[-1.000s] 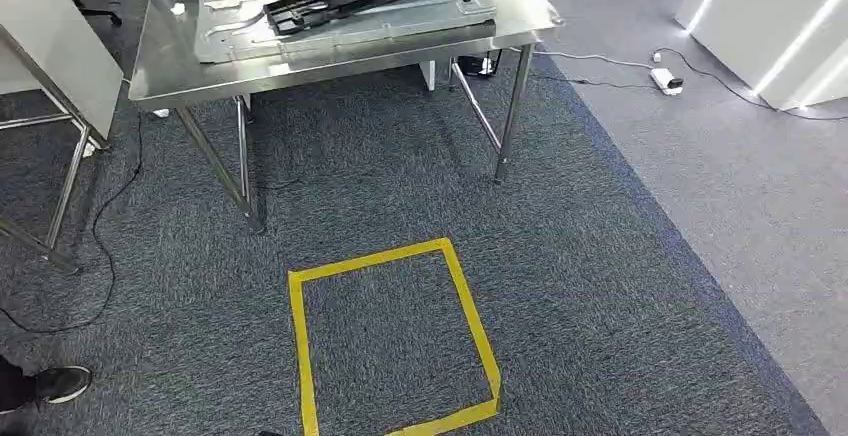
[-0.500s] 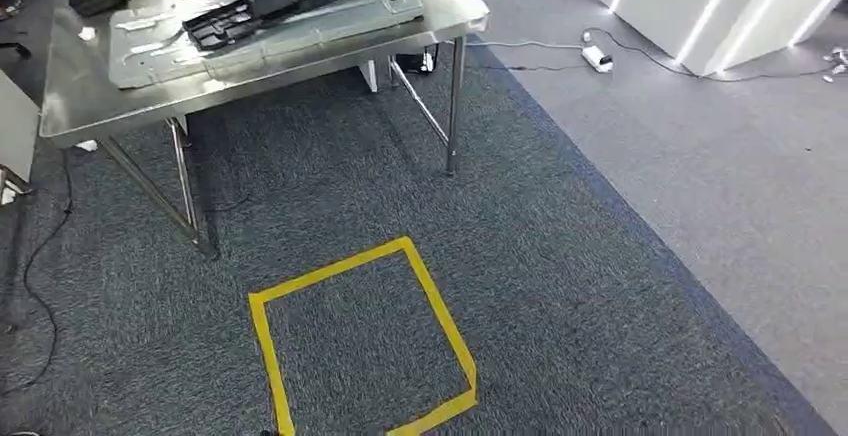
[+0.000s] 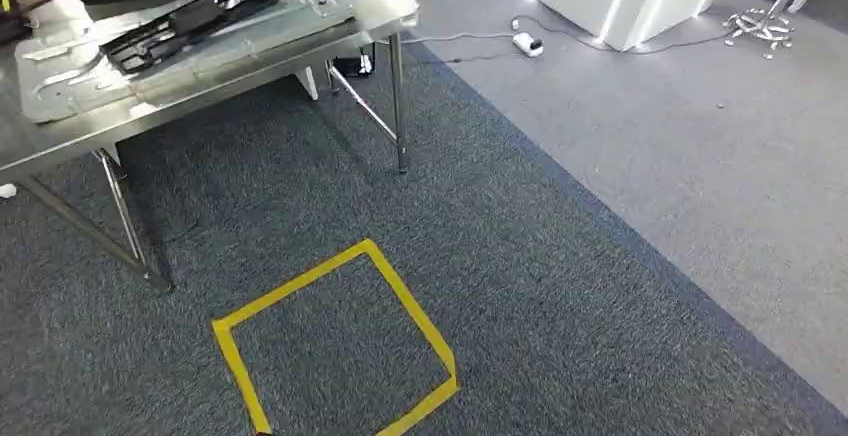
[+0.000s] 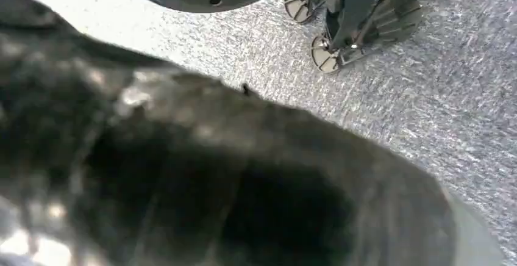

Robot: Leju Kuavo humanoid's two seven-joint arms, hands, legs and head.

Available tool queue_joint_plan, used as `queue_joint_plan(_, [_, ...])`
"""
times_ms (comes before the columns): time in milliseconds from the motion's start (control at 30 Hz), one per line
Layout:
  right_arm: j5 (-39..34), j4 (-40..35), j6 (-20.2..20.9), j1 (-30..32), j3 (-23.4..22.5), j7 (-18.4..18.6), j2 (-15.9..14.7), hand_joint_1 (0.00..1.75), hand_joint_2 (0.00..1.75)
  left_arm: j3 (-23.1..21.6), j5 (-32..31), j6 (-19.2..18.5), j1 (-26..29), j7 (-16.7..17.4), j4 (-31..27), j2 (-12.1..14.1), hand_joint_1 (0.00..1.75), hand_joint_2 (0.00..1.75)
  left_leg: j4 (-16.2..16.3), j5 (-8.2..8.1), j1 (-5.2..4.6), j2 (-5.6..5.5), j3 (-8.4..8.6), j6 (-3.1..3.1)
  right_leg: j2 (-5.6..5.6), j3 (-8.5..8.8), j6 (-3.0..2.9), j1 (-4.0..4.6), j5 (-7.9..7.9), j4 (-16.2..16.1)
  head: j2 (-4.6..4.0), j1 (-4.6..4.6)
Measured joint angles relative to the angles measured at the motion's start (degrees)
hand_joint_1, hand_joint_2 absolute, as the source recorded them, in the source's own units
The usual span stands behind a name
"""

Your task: Take the parts from the cabinet and place them on the table.

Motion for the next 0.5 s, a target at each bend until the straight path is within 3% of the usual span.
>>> queue_joint_plan(67, [0.13,0.2,0.0,0.1,0.0,0.37,-0.02,0.0,0.0,0.0,-0.02,0.04,-0.26,0.11,0.0,0.0,0.0,0.0,-0.18,0.01,-0.19,1.02,0.36,-0.58,1.13,-0.18,-0.56,-0.15,0.3,-0.33,0.0,0.0])
queue_joint_plan(100, [0.15,0.3,0.0,0.13,0.02,0.48,0.02,0.0,0.0,0.0,-0.04,0.07,-0.26,0.11,0.0,0.04,0.0,0.0,0.28,-0.7,0.13,0.3,0.21,-0.91,1.69,0.37,-0.95,-0.75,0.74,-0.85,0.0,0.04])
queue_joint_plan(133, [0.17,0.37,0.0,0.05,0.07,0.52,0.09,0.0,0.0,0.0,-0.04,0.09,-0.25,0.09,0.0,0.04,0.0,0.0,2.19,-2.24,0.19,-2.31,-0.51,-1.22,2.22,0.26,-1.28,-0.82,0.94,-0.93,0.0,-0.18])
queue_joint_plan(167, [0.17,0.39,0.02,0.0,0.09,0.63,0.09,0.0,0.0,0.02,-0.04,0.09,-0.17,0.09,0.0,0.04,0.0,0.0,5.87,-4.55,0.36,-4.0,-2.18,-1.42,2.71,0.02,-1.48,-0.82,1.03,-0.92,0.0,-0.31])
queue_joint_plan(233, [0.17,0.44,0.11,-0.02,0.09,0.65,0.11,0.0,0.0,0.11,-0.02,0.09,-0.03,0.09,0.0,0.09,0.0,0.0,15.19,-8.69,0.53,-5.08,-6.5,-1.77,3.99,-0.31,-1.66,-0.67,1.12,-0.88,0.0,-0.26])
queue_joint_plan(267, [0.15,0.44,0.15,0.02,0.09,0.68,0.11,0.0,0.0,0.15,-0.02,0.07,0.0,0.06,0.0,0.11,0.0,0.0,17.7,-8.94,0.54,-5.1,-7.77,-1.83,4.77,-0.44,-1.68,-0.66,1.15,-0.75,0.0,-0.28])
queue_joint_plan(300, [0.11,0.46,0.15,0.09,0.09,0.7,0.11,0.0,0.0,0.17,-0.02,0.09,0.15,0.04,0.0,0.15,0.0,0.0,17.09,-7.61,0.57,-5.1,-7.54,-1.86,5.6,-0.46,-1.67,-0.66,1.16,-0.59,0.0,-0.26])
queue_joint_plan(333, [0.11,0.5,0.15,0.13,0.07,0.7,0.11,0.0,0.0,0.17,-0.02,0.09,0.21,0.02,0.0,0.17,0.0,0.0,14.0,-5.27,0.62,-5.18,-6.16,-1.84,6.45,-0.46,-1.65,-0.67,1.16,-0.41,0.0,-0.28])
queue_joint_plan(367, [0.13,0.63,0.13,0.12,0.07,0.83,0.15,0.0,0.0,0.17,-0.04,0.09,0.23,0.0,0.0,0.22,0.0,0.0,8.88,-2.29,0.69,-5.52,-3.83,-1.77,7.26,-0.45,-1.54,-0.69,1.09,-0.16,0.0,-0.26])
queue_joint_plan(400, [0.17,0.7,0.13,0.08,0.07,0.92,0.15,0.0,0.0,0.17,-0.04,0.09,0.22,0.0,0.0,0.24,0.0,0.0,3.73,0.26,0.85,-6.71,-1.47,-1.65,7.99,-0.49,-1.38,-0.72,0.99,0.14,0.0,-0.26])
queue_joint_plan(433, [0.35,0.79,0.13,0.08,0.07,1.16,0.17,0.0,0.0,0.24,-0.11,0.09,0.38,0.02,0.0,0.28,0.0,0.0,1.49,-0.66,1.11,-10.55,-0.46,-1.34,8.48,-0.88,-1.0,-0.73,0.98,0.36,0.0,-0.24])
queue_joint_plan(467, [0.44,0.83,0.11,-0.19,0.09,1.4,0.17,0.0,0.0,0.26,-0.15,0.09,0.36,-0.02,0.0,0.28,0.0,0.0,0.76,-0.35,1.0,-10.91,-0.71,-1.18,9.13,-1.36,-0.54,-0.58,0.98,0.91,0.0,-0.24])
queue_joint_plan(500, [0.59,0.85,0.11,-0.15,0.09,1.44,0.17,0.0,0.0,0.26,-0.28,0.09,0.29,-0.02,0.0,0.28,0.0,0.0,1.02,-0.37,0.82,-10.18,-0.88,-1.06,9.6,-1.68,-0.06,-0.81,1.24,0.76,0.0,-0.22])
